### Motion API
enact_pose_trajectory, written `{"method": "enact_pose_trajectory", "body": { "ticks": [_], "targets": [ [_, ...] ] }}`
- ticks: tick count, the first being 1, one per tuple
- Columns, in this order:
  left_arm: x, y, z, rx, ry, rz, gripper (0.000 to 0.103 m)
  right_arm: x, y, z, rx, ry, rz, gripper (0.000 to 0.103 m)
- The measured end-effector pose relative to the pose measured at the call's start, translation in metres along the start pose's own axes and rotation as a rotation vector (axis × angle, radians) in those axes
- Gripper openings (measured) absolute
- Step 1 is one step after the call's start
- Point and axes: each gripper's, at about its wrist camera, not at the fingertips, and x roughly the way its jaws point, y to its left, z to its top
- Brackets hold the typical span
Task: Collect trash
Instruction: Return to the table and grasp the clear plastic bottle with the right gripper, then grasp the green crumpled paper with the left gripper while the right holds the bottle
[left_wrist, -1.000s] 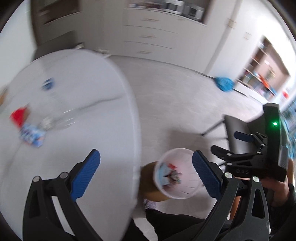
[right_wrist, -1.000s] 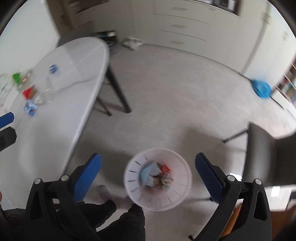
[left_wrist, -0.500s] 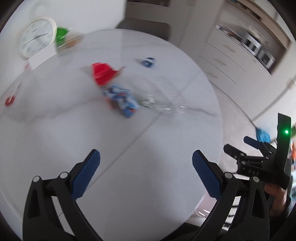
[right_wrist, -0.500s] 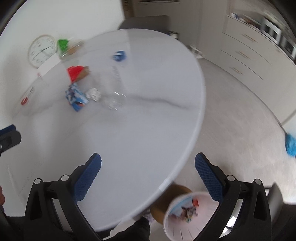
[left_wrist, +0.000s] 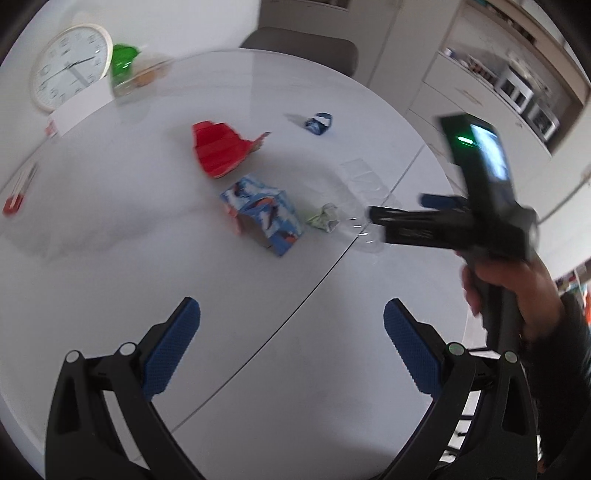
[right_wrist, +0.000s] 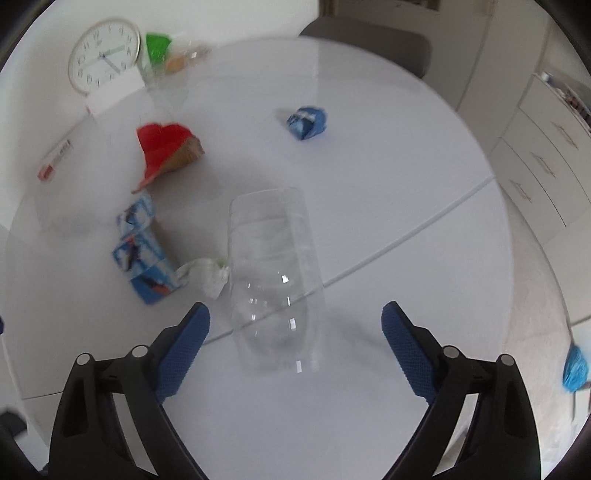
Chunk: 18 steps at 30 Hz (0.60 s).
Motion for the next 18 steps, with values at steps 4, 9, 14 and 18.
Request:
{"method": "enact_pose_trajectory", "body": {
  "ticks": [4, 9, 14, 18],
  "targets": [
    [0.02, -0.015, 0.013, 0.055, 0.005, -0.019, 0.095, 0.022, 0.0, 0.007, -0.033, 0.053, 0.017, 0.075],
    [0.049, -0.035, 0.032, 0.118, 0.012, -0.04, 0.095, 0.023, -0.017, 0.006, 0.014, 0.054, 0.079, 0.063],
    [0.081, -0.056, 0.052, 0.185, 0.009, -0.045, 0.084, -0.003, -0.053, -0.001, 0.114, 0.001, 0.1, 0.063],
    [0.113, -0.065, 0.069, 0.196, 0.033, -0.032, 0.068, -0.024, -0.088, -0.018, 0.203, -0.023, 0.107, 0.063]
  ]
}}
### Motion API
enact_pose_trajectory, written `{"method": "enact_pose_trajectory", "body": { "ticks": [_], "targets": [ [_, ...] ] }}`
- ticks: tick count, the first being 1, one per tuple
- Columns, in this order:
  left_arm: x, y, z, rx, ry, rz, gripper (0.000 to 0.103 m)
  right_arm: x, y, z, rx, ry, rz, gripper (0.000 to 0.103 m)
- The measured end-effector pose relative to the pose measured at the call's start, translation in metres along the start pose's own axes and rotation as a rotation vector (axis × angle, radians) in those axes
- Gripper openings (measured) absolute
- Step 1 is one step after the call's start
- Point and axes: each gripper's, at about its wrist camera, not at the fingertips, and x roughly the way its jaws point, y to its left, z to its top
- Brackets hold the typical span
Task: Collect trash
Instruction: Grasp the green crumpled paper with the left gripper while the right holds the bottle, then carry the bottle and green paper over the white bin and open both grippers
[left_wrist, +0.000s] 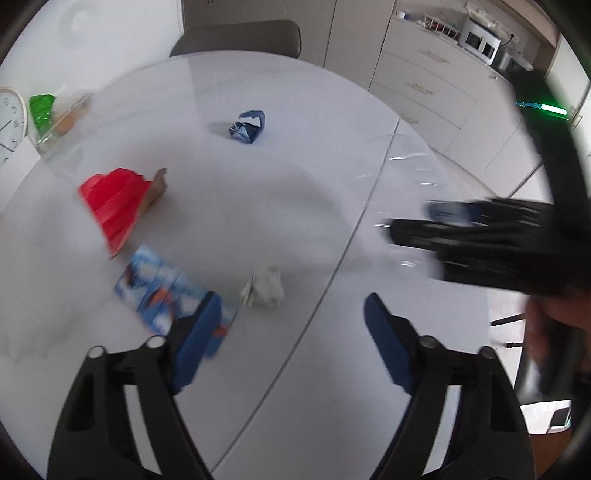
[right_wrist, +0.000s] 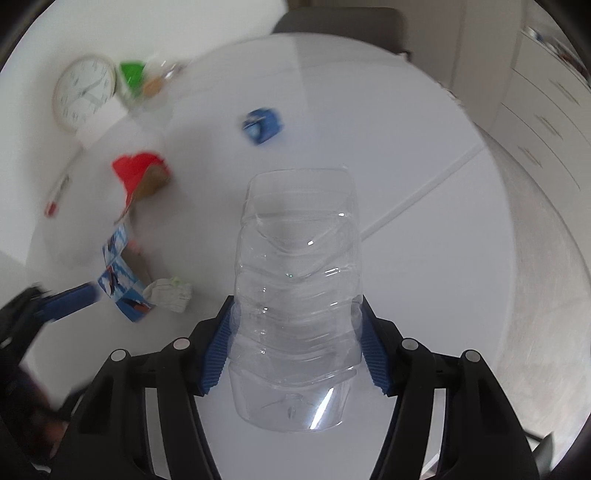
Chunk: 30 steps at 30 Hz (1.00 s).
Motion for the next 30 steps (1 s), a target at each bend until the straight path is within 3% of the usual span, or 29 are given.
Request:
{"method": "enact_pose_trajectory", "body": {
  "ticks": [4, 9, 11, 22, 30],
  "targets": [
    [0.032, 0.003, 0.012, -0.018, 0.049, 0.004, 0.058, -0.012, -0.025, -0.013, 0.059, 0.0, -0.006, 0.063],
    [0.052, 0.011, 0.013, -0.041, 0.091, -0.002, 0.038, -0.01, -0.037, -0.03, 0.111, 0.016, -0.009, 0.063],
    [0.055, 0.013, 0.011, -0.05, 0.097, -0.005, 0.035, -0.009, -0.041, -0.036, 0.125, 0.024, -0.008, 0.063],
    [0.032, 0.012, 0.003, -0.053, 0.07, -0.033, 0.034, -0.022, -0.04, -0.048, 0.153, 0.0, -0.016, 0.063],
    [-0.024, -0.033, -0.018, 0.025, 0.041, -0.096, 0.034, -0.073, -0.046, -0.091, 0.205, -0.065, -0.04, 0.063]
  ]
}}
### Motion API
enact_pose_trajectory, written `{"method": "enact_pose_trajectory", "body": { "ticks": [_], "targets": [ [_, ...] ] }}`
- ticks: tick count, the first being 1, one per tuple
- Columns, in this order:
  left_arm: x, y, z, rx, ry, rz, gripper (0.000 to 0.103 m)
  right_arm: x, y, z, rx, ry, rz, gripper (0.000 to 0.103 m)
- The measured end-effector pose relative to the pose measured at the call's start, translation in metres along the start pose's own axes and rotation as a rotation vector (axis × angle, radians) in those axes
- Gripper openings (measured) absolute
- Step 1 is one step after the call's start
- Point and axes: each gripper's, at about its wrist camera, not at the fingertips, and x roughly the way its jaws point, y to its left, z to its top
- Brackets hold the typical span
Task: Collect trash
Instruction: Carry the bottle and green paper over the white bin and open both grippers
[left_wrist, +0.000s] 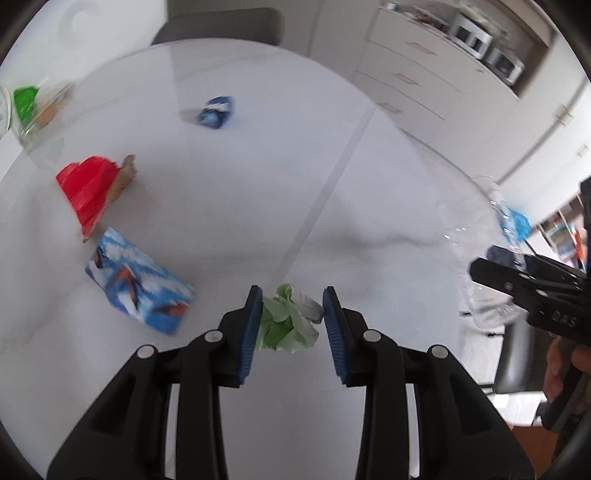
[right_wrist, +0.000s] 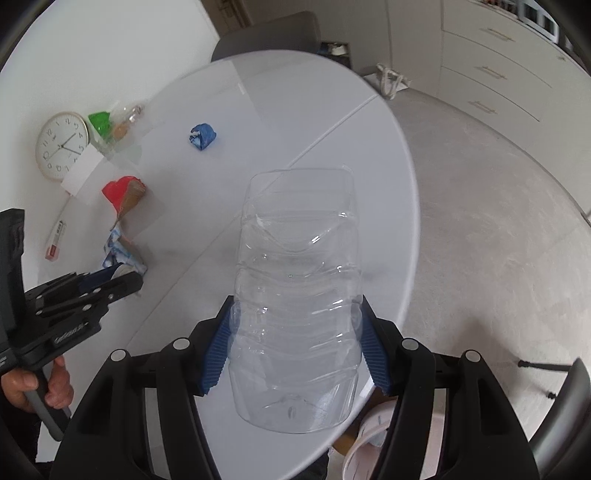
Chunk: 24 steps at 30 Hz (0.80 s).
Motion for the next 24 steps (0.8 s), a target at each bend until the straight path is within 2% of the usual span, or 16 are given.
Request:
{"method": "enact_pose_trajectory", "body": {
  "ticks": [4, 9, 15, 18, 20, 22, 24],
  "targets": [
    [-0.019, -0.045, -0.017, 0.09, -0.009, -0.057, 0.034, -0.033, -0.023, -0.041, 0.055, -0.015, -0.049, 0.063],
    [-0.027, -0.109, -0.042, 0.215, 0.014, -0.164, 0.034, -0.07, -0.068, -0.114, 0.171, 0.01, -0.137, 0.063],
    [-0.021, -0.18, -0.069, 0.365, 0.065, -0.253, 0.034, -0.075, -0.114, -0.201, 0.317, 0.096, -0.198, 0.063],
    [-0.019, -0.21, -0.077, 0.432, 0.081, -0.276, 0.034, -0.066, -0.129, -0.23, 0.36, 0.135, -0.204, 0.064],
    [-0.019, -0.225, -0.083, 0.466, 0.089, -0.284, 0.034, -0.062, -0.137, -0.241, 0.376, 0.158, -0.225, 0.074],
    [-0.02, -0.239, -0.09, 0.496, 0.097, -0.289, 0.034, -0.067, -0.146, -0.25, 0.403, 0.143, -0.277, 0.093],
    [-0.021, -0.249, -0.096, 0.52, 0.105, -0.294, 0.034, -0.079, -0.155, -0.256, 0.436, 0.114, -0.297, 0.097]
  ]
}}
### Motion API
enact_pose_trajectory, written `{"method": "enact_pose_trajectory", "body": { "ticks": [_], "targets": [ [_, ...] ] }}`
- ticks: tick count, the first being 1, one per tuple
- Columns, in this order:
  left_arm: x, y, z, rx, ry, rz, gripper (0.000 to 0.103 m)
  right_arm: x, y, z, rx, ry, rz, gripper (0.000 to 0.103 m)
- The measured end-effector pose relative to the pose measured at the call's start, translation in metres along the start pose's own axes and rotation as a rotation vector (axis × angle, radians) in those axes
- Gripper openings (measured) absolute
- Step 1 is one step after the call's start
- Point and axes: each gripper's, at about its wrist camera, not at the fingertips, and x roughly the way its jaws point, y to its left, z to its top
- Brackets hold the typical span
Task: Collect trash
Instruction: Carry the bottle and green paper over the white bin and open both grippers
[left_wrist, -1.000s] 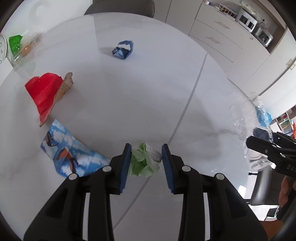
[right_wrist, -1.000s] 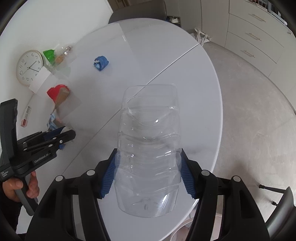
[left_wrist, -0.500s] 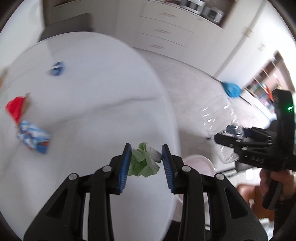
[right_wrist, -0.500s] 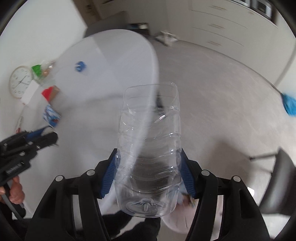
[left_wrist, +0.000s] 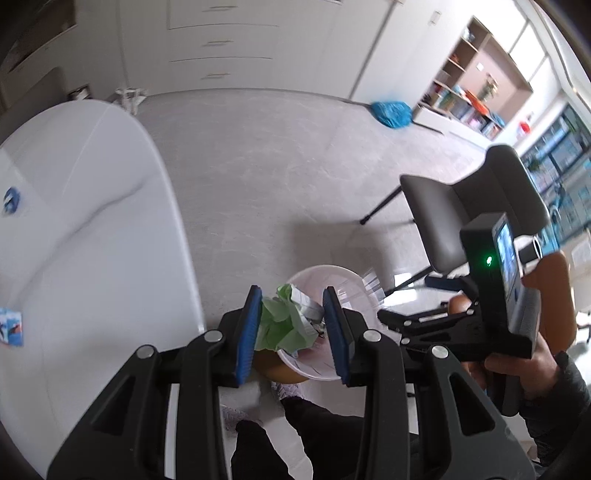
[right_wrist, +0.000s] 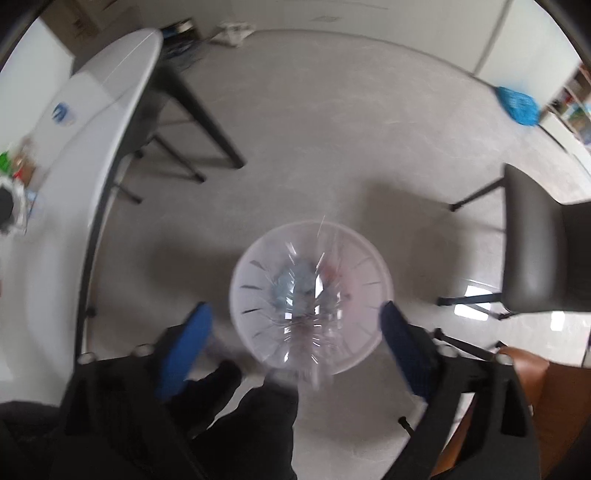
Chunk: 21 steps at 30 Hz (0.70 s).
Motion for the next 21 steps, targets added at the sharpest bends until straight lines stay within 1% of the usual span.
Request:
{"method": "enact_pose_trajectory", "body": {
  "ticks": [3, 6, 10, 11, 12, 13, 14, 15, 17, 21],
  "targets": [
    [0.006, -0.019, 0.001, 0.036, 0.014, -0.015, 0.034, -0.013, -0.02, 0.001, 0.047, -0.04, -0.008, 0.1],
    [0.012, -0.037, 0.005, 0.074, 0.029, -0.03, 0.034, -0.024, -0.036, -0.001, 0.08, -0.069, -0.041, 0.1],
    [0.019, -0.061, 0.009, 0.129, 0.037, -0.05, 0.034, -0.039, -0.056, -0.004, 0.124, -0.1, -0.056, 0.1],
    [0.02, -0.066, 0.01, 0.141, 0.042, -0.057, 0.037, -0.041, -0.062, -0.005, 0.131, -0.104, -0.059, 0.1],
    [0.021, -0.071, 0.01, 0.151, 0.049, -0.064, 0.051, -0.044, -0.067, -0.006, 0.139, -0.11, -0.065, 0.1],
    [0.022, -0.076, 0.01, 0.164, 0.057, -0.058, 0.062, -0.046, -0.071, -0.007, 0.146, -0.114, -0.068, 0.1],
    [0.024, -0.078, 0.01, 0.171, 0.056, -0.04, 0.082, -0.048, -0.075, -0.007, 0.153, -0.118, -0.067, 0.1],
    [0.021, -0.081, 0.009, 0.186, 0.046, -0.01, 0.091, -0.049, -0.078, -0.008, 0.156, -0.12, -0.068, 0.1],
    [0.021, -0.085, 0.01, 0.208, 0.039, -0.002, 0.095, -0.05, -0.081, -0.008, 0.16, -0.123, -0.072, 0.1],
    [0.025, -0.093, 0.012, 0.213, 0.052, 0.004, 0.095, -0.049, -0.081, -0.006, 0.158, -0.121, -0.072, 0.1]
  ]
}}
